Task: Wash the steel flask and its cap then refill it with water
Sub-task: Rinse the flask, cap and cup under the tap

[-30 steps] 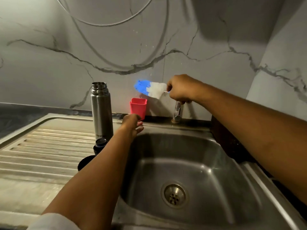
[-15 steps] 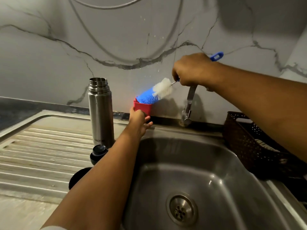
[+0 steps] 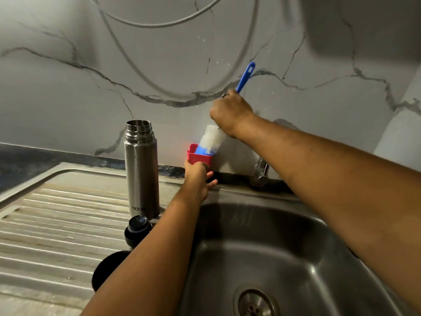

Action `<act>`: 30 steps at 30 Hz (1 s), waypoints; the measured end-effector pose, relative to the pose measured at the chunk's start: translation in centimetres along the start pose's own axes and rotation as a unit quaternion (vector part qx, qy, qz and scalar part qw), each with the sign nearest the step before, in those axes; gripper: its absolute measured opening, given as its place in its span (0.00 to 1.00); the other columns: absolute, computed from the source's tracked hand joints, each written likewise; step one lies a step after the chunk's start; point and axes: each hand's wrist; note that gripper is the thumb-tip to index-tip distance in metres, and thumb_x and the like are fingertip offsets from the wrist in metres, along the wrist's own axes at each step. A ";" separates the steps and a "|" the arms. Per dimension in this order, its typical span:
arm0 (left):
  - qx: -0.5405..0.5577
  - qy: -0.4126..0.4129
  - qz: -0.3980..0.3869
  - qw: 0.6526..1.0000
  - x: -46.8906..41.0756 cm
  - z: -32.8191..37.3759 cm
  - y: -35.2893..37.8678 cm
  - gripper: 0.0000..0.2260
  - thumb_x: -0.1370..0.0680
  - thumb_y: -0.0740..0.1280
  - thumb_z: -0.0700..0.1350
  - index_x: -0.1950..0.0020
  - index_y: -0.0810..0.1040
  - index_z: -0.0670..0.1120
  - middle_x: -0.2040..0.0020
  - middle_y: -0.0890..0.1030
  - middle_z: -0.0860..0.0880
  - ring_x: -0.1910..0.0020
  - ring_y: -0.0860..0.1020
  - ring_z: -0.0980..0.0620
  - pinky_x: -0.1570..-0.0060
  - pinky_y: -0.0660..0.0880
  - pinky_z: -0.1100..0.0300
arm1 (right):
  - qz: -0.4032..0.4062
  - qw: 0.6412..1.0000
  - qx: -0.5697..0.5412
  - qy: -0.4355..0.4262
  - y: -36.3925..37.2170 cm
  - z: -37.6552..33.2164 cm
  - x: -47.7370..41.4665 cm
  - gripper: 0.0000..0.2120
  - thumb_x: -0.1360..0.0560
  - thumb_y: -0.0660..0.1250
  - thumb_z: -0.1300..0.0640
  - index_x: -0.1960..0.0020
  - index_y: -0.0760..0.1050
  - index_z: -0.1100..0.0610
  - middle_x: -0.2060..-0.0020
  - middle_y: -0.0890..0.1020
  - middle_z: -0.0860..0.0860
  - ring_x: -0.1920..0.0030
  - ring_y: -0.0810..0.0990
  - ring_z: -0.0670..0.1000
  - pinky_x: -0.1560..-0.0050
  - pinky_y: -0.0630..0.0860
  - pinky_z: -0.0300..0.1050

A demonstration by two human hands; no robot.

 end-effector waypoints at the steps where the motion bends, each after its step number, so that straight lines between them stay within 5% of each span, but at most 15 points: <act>1: 0.002 -0.001 -0.001 1.000 0.0 -0.1 0.1 0.32 0.19 0.58 0.31 0.18 0.59 0.53 0.29 0.72 0.39 0.36 0.76 0.37 0.42 0.77 0.38 | 0.002 1.000 -0.024 0.006 0.3 -0.3 0.0 0.09 0.21 0.69 0.64 0.41 0.79 0.62 0.45 0.82 0.60 0.42 0.80 0.63 0.34 0.71 0.59; 5: 0.001 -0.004 0.000 1.000 -0.1 0.1 0.0 0.30 0.19 0.59 0.32 0.19 0.61 0.53 0.30 0.73 0.39 0.36 0.76 0.37 0.40 0.78 0.37 | 0.123 0.987 -0.101 -0.003 1.1 -0.9 0.5 0.09 0.23 0.69 0.66 0.43 0.80 0.62 0.45 0.81 0.61 0.39 0.79 0.64 0.26 0.67 0.60; 9: 0.007 -0.010 0.002 1.000 -0.2 0.1 0.1 0.31 0.20 0.60 0.32 0.20 0.62 0.54 0.31 0.74 0.39 0.37 0.76 0.37 0.41 0.78 0.37 | 0.137 0.930 -0.323 0.111 1.1 -2.1 2.0 0.06 0.19 0.66 0.56 0.45 0.78 0.58 0.48 0.84 0.56 0.50 0.84 0.59 0.52 0.81 0.49; 11: 0.008 -0.010 -0.002 1.000 -0.2 0.1 0.2 0.32 0.21 0.59 0.31 0.20 0.62 0.54 0.31 0.73 0.39 0.36 0.76 0.37 0.39 0.77 0.37 | 0.042 0.856 -0.459 0.236 1.7 -2.4 2.2 0.11 0.19 0.67 0.49 0.44 0.78 0.56 0.55 0.84 0.53 0.57 0.84 0.54 0.56 0.84 0.50; 13: 0.004 -0.012 -0.003 1.000 -0.1 0.1 0.1 0.32 0.20 0.60 0.32 0.19 0.62 0.54 0.31 0.73 0.40 0.36 0.76 0.37 0.37 0.77 0.36 | -0.019 0.723 -0.617 0.311 1.9 -2.0 1.9 0.15 0.19 0.66 0.47 0.39 0.75 0.56 0.58 0.83 0.53 0.64 0.84 0.51 0.62 0.85 0.48; 15: -0.001 -0.015 -0.003 1.000 0.0 0.2 0.1 0.30 0.19 0.60 0.33 0.19 0.62 0.53 0.30 0.74 0.40 0.36 0.76 0.37 0.37 0.77 0.36 | -0.024 0.609 -0.725 0.320 1.4 -1.2 1.3 0.20 0.18 0.66 0.48 0.30 0.69 0.56 0.57 0.83 0.54 0.67 0.83 0.50 0.68 0.83 0.44; 17: -0.008 -0.016 -0.007 1.000 0.1 0.2 0.1 0.29 0.19 0.60 0.33 0.20 0.62 0.53 0.30 0.74 0.40 0.35 0.76 0.37 0.37 0.77 0.36 | -0.001 0.555 -0.771 0.312 1.0 -0.5 0.4 0.21 0.17 0.65 0.49 0.27 0.68 0.55 0.56 0.83 0.55 0.67 0.83 0.50 0.70 0.82 0.43; 22: -0.029 -0.019 -0.018 0.999 0.7 0.4 0.2 0.28 0.19 0.60 0.33 0.21 0.63 0.51 0.30 0.74 0.41 0.34 0.76 0.37 0.37 0.78 0.37 | 0.006 0.559 -0.774 0.298 1.1 -0.9 -1.4 0.11 0.15 0.62 0.53 0.37 0.77 0.56 0.54 0.85 0.56 0.67 0.85 0.51 0.72 0.79 0.42; 30: -0.048 -0.036 -0.042 0.997 1.9 1.2 -0.3 0.25 0.20 0.62 0.35 0.23 0.66 0.47 0.32 0.75 0.40 0.35 0.76 0.39 0.43 0.79 0.42 | -0.026 0.544 -0.778 0.313 2.0 -1.7 0.8 0.15 0.16 0.60 0.61 0.31 0.72 0.56 0.50 0.84 0.56 0.66 0.86 0.52 0.71 0.82 0.43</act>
Point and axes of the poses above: each hand's wrist, its own x-axis away from the middle knuckle, its own y-axis out of the palm, z = x × y
